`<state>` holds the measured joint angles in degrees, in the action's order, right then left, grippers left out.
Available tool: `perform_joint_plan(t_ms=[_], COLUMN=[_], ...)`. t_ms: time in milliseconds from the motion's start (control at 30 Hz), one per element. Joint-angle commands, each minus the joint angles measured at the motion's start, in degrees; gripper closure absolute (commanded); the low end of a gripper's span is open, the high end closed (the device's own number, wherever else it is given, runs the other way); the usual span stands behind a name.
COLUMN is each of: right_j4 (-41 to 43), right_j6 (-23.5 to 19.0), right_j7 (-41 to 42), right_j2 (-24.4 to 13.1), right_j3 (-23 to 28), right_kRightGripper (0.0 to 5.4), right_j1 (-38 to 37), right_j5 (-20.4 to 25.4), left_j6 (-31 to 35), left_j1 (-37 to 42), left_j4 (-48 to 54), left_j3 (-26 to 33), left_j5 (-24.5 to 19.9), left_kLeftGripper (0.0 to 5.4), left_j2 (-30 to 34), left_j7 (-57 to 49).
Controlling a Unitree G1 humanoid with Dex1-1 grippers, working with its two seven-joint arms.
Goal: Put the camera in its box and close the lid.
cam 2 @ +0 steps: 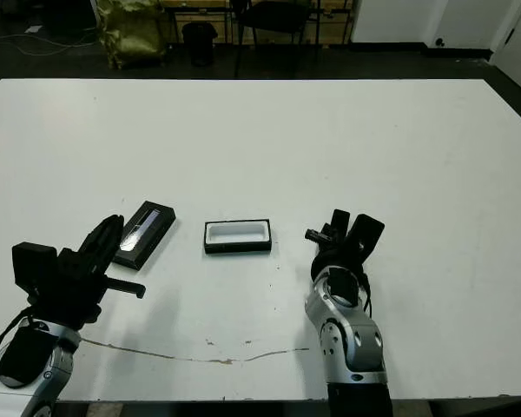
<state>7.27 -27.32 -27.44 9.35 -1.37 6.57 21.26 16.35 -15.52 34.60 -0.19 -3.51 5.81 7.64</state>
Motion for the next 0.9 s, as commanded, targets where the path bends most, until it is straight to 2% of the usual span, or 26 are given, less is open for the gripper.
perform_joint_plan(t_ms=[33, 133, 300, 400, 467, 600, 700, 767, 900], right_j4=[-3.1, -1.36, 5.3, 11.26, 14.3, 14.17, 15.03, 17.26, 20.85], right_j6=[-5.95, -5.39, 0.1, -1.26, -0.57, 8.78, 12.57, 12.49, 10.26], right_j7=[-0.63, 0.05, 5.25, 10.36, 15.59, 29.56, 34.42, 35.45, 38.28], right_j2=[7.37, 6.21, 2.04, -2.42, -5.94, -12.03, -14.43, -16.2, -19.87], right_j3=[-2.24, -4.06, -8.47, -8.01, -7.37, -5.42, -4.3, -4.06, -2.23], right_kRightGripper=[4.53, 4.53, 4.54, 4.54, 4.54, 4.54, 4.54, 4.54, 4.54], right_j1=[-7.06, -8.77, -14.66, -15.79, -16.02, -15.53, -14.75, -14.02, -11.65], right_j5=[1.4, 0.72, -1.36, -0.85, -1.14, -1.27, -2.2, -3.74, -3.64], left_j6=[0.14, 0.6, 2.14, 2.03, 2.04, 2.82, 2.27, 1.35, 1.24], left_j1=[-0.15, -0.31, -0.71, -1.07, -1.32, -1.61, -1.63, -1.64, -1.86], left_j4=[-1.19, -1.13, -0.44, -0.64, -0.69, -0.25, -0.58, -1.25, -1.44], left_j3=[-0.01, -0.07, -0.16, -0.16, -0.28, -0.73, -0.87, -0.72, -0.54], left_j5=[0.46, 0.03, -0.53, -0.61, -0.65, -0.82, -0.67, -0.65, -1.09], left_kLeftGripper=[5.4, 5.4, 5.4, 5.4, 5.4, 5.4, 5.4, 5.4, 5.4], left_j2=[0.95, 0.66, 0.35, 0.21, 0.06, -0.15, -0.06, 0.1, -0.14], left_j7=[0.19, 0.12, -0.14, -0.27, -0.47, -0.82, -0.84, -0.56, -0.6])
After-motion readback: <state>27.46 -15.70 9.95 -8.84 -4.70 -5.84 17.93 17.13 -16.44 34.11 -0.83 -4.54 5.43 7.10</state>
